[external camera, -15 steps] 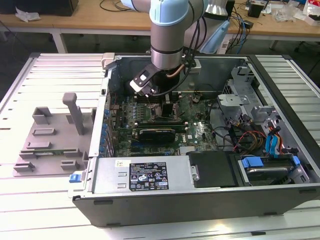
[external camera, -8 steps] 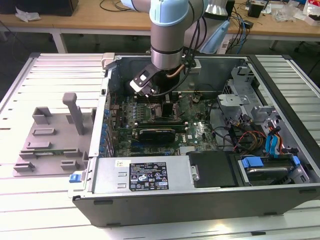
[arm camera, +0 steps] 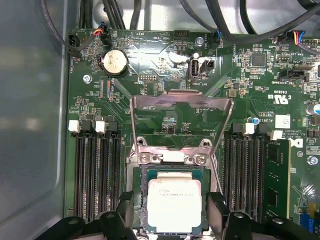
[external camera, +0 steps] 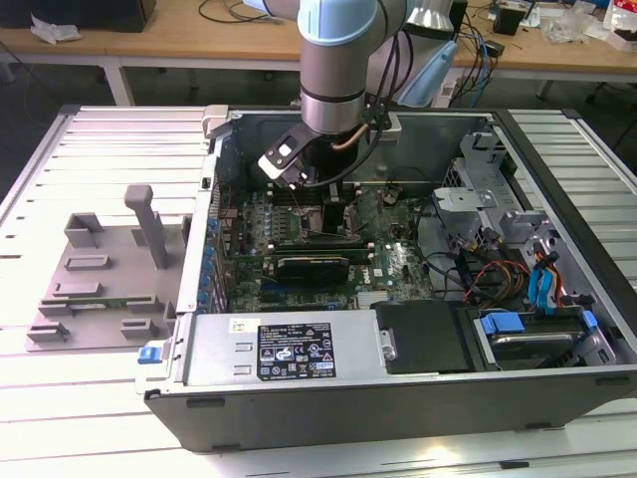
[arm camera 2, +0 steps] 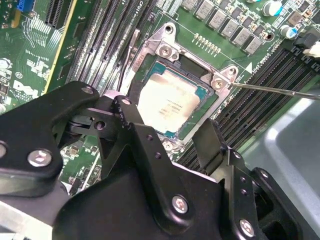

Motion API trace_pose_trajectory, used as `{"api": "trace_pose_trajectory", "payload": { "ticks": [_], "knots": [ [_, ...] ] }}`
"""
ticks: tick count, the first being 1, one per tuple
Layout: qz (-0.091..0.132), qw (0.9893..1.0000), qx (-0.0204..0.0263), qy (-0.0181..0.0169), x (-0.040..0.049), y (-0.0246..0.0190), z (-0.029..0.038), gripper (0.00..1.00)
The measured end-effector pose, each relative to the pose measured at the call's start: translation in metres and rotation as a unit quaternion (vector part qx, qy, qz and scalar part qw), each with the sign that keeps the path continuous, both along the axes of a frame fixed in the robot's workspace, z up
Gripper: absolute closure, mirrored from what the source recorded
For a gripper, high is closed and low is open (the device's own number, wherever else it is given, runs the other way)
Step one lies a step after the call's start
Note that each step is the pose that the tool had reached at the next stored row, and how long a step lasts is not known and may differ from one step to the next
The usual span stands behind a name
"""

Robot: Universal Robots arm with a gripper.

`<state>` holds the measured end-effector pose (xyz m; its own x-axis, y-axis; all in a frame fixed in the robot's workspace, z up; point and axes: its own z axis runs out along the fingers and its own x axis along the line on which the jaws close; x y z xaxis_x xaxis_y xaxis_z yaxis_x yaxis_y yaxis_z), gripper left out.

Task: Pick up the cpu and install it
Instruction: 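Place the cpu into insertion slot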

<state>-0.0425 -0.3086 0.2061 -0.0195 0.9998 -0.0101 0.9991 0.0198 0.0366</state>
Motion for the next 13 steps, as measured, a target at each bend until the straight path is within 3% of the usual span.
{"api": "trace_pose_trajectory", "payload": {
  "ticks": [1, 3, 5, 6, 13],
  "knots": [
    [0.0, 1.0, 0.0, 0.0, 0.0, 0.0, 0.0001, 0.39],
    [0.0, 1.0, 0.0, 0.0, 0.0, 0.0, 0.0002, 0.64],
    [0.0, 1.0, 0.0, 0.0, 0.0, 0.0, 0.0003, 0.76],
    [0.0, 1.0, 0.0, 0.0, 0.0, 0.0, 0.0004, 0.88],
    [-0.004, 1.0, 0.0, 0.0, 0.0, 0.0, 0.0007, 0.89]
  ]
}}
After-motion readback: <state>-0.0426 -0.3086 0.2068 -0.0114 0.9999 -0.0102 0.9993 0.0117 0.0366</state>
